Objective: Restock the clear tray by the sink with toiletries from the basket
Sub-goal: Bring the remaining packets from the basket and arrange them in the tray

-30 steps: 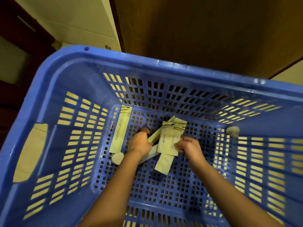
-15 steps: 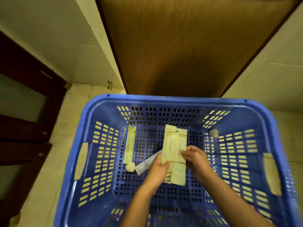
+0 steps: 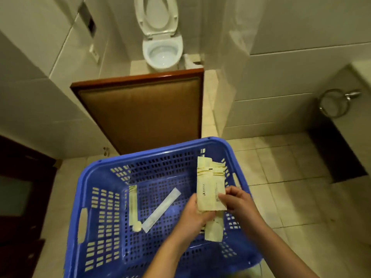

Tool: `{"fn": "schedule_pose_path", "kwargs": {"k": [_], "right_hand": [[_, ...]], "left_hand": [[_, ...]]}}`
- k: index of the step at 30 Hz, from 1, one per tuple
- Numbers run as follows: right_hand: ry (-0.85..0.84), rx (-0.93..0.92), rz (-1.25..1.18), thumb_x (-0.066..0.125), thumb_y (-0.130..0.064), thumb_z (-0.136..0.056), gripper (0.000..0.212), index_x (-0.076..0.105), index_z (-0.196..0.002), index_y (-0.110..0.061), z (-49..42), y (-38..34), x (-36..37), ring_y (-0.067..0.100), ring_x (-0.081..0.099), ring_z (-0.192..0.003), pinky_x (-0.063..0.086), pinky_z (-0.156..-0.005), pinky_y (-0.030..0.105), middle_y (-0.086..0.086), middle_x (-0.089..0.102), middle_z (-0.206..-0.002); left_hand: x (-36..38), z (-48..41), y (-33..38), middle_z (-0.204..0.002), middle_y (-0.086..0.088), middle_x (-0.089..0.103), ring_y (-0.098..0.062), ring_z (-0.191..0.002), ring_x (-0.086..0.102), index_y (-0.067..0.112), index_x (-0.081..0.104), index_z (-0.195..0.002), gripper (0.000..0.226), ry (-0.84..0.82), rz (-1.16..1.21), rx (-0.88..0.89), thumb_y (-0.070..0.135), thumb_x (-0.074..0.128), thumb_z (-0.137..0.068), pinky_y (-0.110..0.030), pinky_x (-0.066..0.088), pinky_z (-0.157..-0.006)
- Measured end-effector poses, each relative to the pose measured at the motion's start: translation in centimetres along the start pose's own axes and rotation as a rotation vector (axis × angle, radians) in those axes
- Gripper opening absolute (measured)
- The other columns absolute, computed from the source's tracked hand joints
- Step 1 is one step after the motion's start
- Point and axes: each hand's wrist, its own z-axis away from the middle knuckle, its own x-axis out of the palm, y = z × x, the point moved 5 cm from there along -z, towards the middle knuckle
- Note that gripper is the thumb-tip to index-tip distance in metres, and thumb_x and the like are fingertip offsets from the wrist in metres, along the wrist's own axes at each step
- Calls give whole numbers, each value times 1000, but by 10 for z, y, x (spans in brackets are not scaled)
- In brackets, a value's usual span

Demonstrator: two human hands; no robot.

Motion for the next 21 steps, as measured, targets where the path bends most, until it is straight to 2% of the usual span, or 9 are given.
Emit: {"fn": "schedule_pose_path", "kwargs": {"k": [3, 6, 9, 14, 17, 19, 21], "right_hand": [[39, -57, -94, 54, 4, -87, 26, 52, -64, -9, 15, -22, -39, 11, 54, -51, 44, -45, 16, -3, 58, -51], [59, -101, -217, 53, 0, -88, 18, 55, -71, -7, 33, -42, -87, 14, 65, -61, 54, -54, 23, 3, 66, -63], [89, -150, -342, 53, -2, -88, 14, 56, -76, -7, 56, -55, -157, 15, 68, -66, 57, -57, 24, 5, 69, -69], [120, -200, -419, 52, -5, -90, 12, 55, -78, -5, 100, -61, -281, 23, 64, -78, 57, -62, 25, 13, 66, -83], [173, -241, -377, 51, -9, -92, 12, 58, -83, -5, 132, -61, -352, 19, 70, -78, 58, -64, 27, 9, 72, -85], [227, -274, -375, 52, -9, -92, 13, 59, -81, -6, 157, -61, -395, 15, 71, -74, 57, -57, 23, 5, 73, -82], [284, -303, -376, 53, -10, -92, 13, 59, -81, -6, 175, -63, -429, 18, 70, -78, 55, -60, 25, 6, 72, -84]], "left_hand": [[36, 8, 16, -110, 8, 64, -5, -97, 63, 24, 49, -117, 37, -6, -47, 34, 8, 64, -87, -18, 52, -71], [78, 18, 27, -108, 6, 67, -9, -96, 65, 23, 52, -117, 38, -14, -66, 68, 4, 63, -86, -23, 54, -74], [144, 27, 34, -108, 5, 68, -12, -97, 66, 25, 54, -113, 37, -32, -50, 92, 2, 64, -86, -29, 56, -80], [266, 30, 27, -108, -3, 69, -21, -99, 66, 19, 53, -117, 40, -78, -49, 119, 3, 66, -83, -35, 57, -80], [346, 33, 28, -107, -7, 70, -22, -92, 67, 22, 54, -113, 41, -160, -77, 151, 8, 71, -79, -31, 56, -69], [400, 37, 31, -104, -5, 71, -14, -82, 67, 24, 56, -112, 41, -232, -92, 161, 11, 72, -76, -25, 52, -60], [442, 40, 35, -102, -1, 72, -11, -79, 68, 23, 55, -115, 39, -294, -107, 160, 7, 68, -81, -23, 51, -59]]}}
